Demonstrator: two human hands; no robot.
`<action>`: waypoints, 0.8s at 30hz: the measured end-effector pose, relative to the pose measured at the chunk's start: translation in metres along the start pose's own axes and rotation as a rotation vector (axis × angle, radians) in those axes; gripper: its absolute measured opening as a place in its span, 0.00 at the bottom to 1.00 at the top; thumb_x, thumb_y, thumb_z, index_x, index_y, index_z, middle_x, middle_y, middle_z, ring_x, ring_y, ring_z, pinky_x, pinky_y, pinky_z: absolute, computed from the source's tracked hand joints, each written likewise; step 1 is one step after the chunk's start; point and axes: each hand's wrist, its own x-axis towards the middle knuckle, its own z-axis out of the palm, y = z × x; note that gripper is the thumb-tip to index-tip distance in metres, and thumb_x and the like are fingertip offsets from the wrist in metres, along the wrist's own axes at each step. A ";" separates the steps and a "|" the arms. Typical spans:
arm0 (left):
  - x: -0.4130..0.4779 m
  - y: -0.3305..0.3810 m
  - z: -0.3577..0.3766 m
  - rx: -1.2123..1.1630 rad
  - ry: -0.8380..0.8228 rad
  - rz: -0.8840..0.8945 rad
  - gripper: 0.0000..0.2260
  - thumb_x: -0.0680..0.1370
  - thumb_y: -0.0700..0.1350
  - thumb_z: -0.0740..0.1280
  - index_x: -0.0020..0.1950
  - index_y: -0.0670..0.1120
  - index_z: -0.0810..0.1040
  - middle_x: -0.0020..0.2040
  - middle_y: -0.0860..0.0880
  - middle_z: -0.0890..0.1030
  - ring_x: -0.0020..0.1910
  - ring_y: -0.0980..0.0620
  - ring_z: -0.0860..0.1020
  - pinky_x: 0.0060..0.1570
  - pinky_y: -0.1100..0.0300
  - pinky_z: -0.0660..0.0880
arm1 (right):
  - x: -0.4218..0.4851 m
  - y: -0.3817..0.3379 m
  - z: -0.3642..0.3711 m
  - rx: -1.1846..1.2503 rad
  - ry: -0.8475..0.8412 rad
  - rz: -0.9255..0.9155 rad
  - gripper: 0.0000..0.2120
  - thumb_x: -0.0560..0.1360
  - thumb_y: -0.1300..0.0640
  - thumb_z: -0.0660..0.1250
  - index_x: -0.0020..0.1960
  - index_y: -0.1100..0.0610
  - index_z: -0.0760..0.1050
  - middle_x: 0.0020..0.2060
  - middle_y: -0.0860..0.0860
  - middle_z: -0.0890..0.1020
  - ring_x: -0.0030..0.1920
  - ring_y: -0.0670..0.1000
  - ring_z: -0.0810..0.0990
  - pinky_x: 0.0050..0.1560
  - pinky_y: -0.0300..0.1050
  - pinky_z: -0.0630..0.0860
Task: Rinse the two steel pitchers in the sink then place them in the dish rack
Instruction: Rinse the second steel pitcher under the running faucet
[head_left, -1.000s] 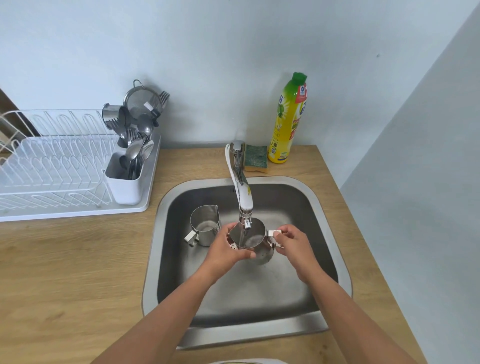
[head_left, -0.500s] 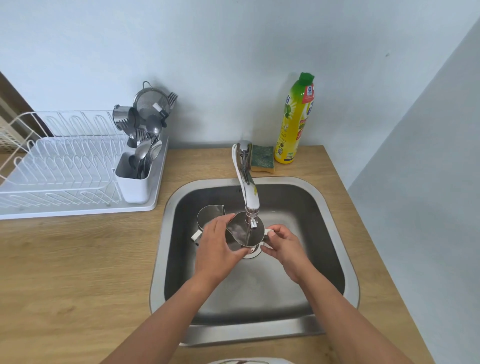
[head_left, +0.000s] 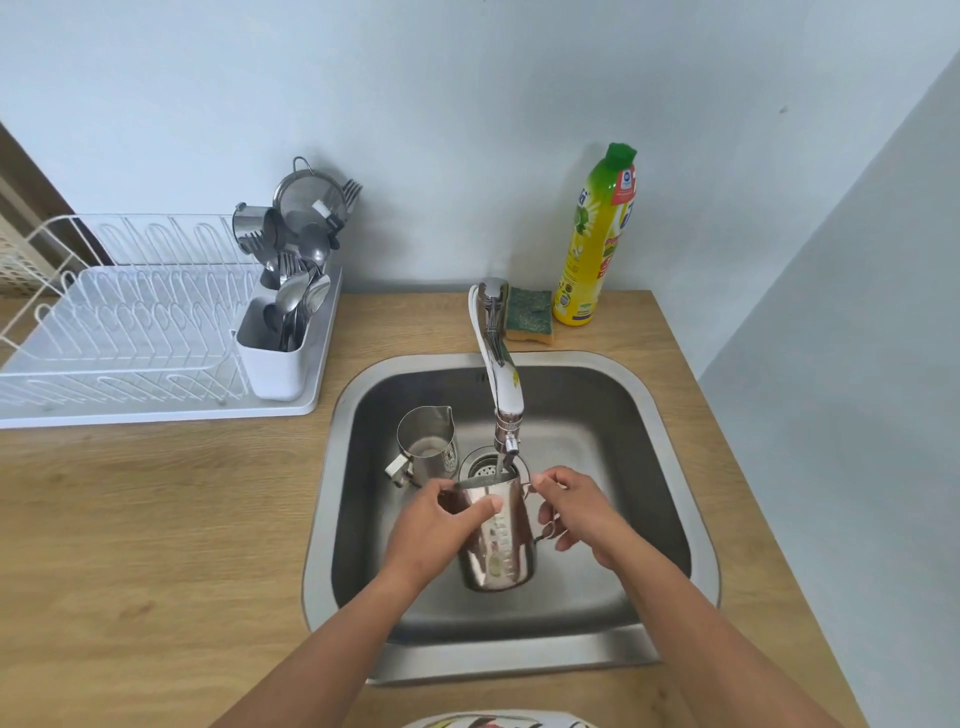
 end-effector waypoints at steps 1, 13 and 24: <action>0.001 -0.001 0.004 -0.054 -0.037 -0.017 0.26 0.63 0.64 0.75 0.55 0.52 0.78 0.50 0.57 0.83 0.49 0.59 0.80 0.51 0.60 0.75 | -0.001 -0.002 -0.006 -0.037 0.033 -0.005 0.09 0.80 0.50 0.62 0.49 0.54 0.76 0.32 0.53 0.78 0.29 0.51 0.75 0.27 0.41 0.73; 0.007 0.010 -0.001 -0.096 -0.035 0.163 0.33 0.58 0.48 0.83 0.58 0.58 0.72 0.54 0.61 0.79 0.54 0.64 0.76 0.53 0.66 0.71 | 0.002 -0.002 -0.010 0.079 0.063 -0.116 0.05 0.80 0.60 0.63 0.47 0.57 0.76 0.48 0.58 0.83 0.43 0.52 0.79 0.49 0.49 0.81; 0.005 0.007 -0.001 -0.037 -0.036 0.142 0.33 0.59 0.47 0.82 0.60 0.56 0.71 0.53 0.62 0.77 0.53 0.63 0.75 0.49 0.66 0.69 | 0.008 -0.009 -0.014 -0.044 -0.001 -0.153 0.05 0.78 0.61 0.66 0.44 0.57 0.77 0.43 0.55 0.80 0.42 0.50 0.78 0.45 0.46 0.81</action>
